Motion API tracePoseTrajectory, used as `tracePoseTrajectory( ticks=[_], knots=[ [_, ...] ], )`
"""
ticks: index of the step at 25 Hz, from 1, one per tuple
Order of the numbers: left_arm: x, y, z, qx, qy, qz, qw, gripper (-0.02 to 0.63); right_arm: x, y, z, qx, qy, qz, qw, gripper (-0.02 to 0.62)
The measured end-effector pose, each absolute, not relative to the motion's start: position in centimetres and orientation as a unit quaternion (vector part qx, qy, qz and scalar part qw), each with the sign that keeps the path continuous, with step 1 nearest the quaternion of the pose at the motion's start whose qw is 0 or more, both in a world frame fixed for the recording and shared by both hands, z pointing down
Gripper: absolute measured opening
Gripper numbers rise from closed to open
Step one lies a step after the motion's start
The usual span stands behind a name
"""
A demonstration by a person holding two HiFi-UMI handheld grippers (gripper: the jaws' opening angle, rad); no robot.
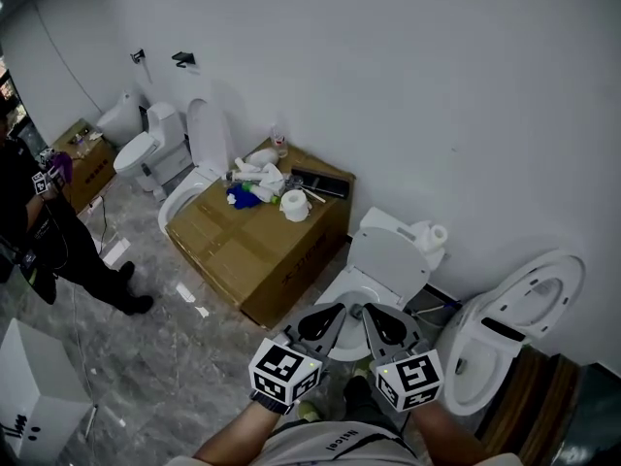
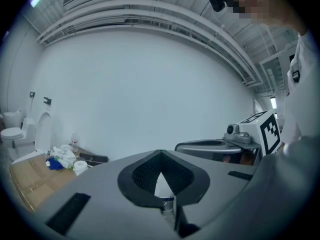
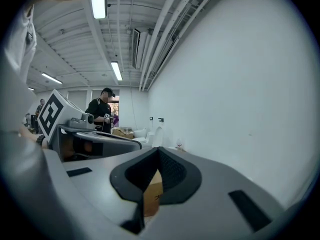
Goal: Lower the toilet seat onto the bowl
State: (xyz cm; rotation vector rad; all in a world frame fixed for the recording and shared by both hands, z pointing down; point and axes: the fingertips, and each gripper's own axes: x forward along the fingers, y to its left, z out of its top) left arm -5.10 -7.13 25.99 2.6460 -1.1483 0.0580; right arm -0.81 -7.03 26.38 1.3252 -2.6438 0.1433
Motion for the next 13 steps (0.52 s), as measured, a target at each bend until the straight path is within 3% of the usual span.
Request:
tracePoseTrajectory(
  ticks=[13],
  knots=[
    [-7.0, -6.6, 24.0, 0.906, -0.412, 0.003, 0.102, 0.009, -2.6, -6.7, 24.3, 0.449, -0.89, 0.01, 0.082, 0.015]
  ],
)
